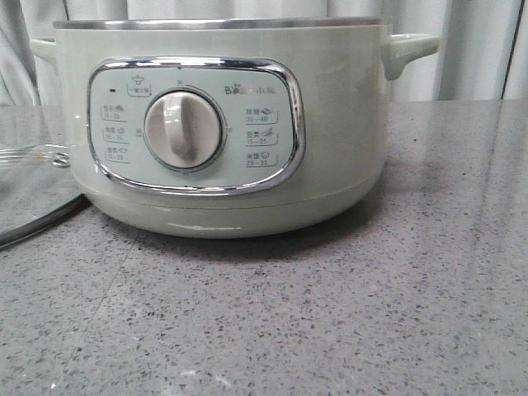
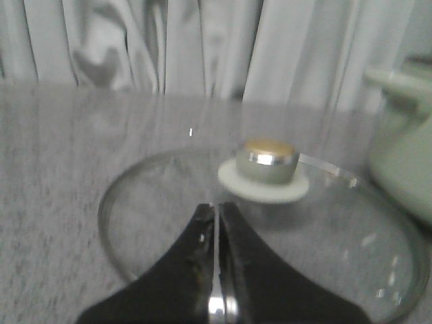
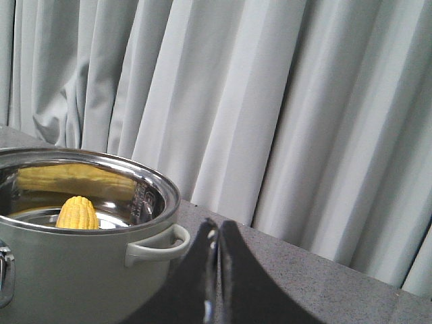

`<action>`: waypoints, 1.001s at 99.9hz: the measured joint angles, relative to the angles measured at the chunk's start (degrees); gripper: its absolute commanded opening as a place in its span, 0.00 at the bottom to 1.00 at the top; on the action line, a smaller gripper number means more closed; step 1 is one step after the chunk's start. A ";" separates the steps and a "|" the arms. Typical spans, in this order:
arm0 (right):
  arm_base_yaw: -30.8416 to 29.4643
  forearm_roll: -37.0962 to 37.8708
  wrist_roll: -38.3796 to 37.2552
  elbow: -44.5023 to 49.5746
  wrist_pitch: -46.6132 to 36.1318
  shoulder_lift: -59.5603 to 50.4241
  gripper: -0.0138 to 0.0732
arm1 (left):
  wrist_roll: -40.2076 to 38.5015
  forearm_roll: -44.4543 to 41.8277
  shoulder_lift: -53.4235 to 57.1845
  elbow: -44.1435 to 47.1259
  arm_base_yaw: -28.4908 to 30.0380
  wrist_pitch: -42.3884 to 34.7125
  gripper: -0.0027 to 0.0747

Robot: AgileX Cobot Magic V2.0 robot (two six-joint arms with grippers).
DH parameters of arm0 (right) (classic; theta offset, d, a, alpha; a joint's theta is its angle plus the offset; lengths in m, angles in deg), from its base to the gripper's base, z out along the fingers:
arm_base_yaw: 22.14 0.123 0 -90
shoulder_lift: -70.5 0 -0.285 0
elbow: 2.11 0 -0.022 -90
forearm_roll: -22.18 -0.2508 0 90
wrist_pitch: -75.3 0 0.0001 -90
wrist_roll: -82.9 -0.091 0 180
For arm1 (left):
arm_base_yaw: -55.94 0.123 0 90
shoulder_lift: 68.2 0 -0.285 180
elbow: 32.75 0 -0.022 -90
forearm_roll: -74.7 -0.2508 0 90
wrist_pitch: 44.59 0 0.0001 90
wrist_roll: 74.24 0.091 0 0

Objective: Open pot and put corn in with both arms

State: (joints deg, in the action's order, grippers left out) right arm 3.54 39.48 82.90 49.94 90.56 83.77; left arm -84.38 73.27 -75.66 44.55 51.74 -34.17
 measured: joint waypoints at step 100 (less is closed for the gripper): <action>0.00 0.00 0.36 0.00 0.00 0.00 0.09 | 0.00 -0.17 0.00 0.00 0.00 8.22 0.01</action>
State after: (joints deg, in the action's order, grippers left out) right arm 3.54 39.48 83.25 49.94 90.56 83.77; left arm -84.38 73.09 -75.66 44.55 51.74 -25.95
